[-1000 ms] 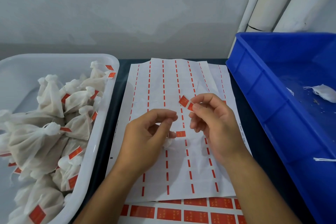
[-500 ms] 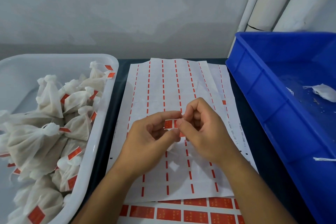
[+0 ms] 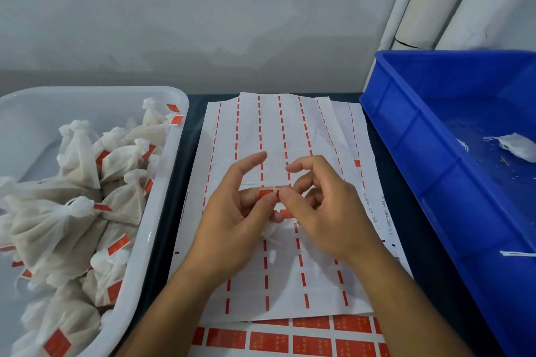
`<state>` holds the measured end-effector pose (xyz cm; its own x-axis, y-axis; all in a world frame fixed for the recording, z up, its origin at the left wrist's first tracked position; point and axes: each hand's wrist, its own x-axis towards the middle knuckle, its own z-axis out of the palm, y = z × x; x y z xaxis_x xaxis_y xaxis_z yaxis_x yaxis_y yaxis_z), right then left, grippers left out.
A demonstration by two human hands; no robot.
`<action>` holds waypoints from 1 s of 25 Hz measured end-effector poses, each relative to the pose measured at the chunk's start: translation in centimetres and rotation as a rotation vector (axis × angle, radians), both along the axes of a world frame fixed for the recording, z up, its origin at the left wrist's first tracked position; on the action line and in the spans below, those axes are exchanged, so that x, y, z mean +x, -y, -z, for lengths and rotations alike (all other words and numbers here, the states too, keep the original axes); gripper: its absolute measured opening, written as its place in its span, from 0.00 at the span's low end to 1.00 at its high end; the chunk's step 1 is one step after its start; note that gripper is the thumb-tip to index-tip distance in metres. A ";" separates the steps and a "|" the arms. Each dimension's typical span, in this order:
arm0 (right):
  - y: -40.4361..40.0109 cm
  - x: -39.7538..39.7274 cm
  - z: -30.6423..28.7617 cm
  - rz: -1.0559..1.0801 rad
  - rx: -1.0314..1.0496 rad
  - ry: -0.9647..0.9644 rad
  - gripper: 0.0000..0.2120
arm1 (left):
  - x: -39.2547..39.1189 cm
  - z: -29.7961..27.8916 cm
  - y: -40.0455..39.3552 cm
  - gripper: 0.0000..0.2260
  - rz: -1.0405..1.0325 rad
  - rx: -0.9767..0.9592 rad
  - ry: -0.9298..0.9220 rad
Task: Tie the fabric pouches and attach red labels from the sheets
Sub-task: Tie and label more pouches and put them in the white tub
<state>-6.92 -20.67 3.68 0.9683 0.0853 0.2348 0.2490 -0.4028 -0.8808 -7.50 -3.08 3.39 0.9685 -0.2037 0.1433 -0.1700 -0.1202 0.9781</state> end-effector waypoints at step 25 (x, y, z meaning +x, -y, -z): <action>-3.2 -1.3 -0.3 0.237 0.484 0.043 0.08 | -1.4 -0.4 2.5 0.06 -0.476 0.159 0.331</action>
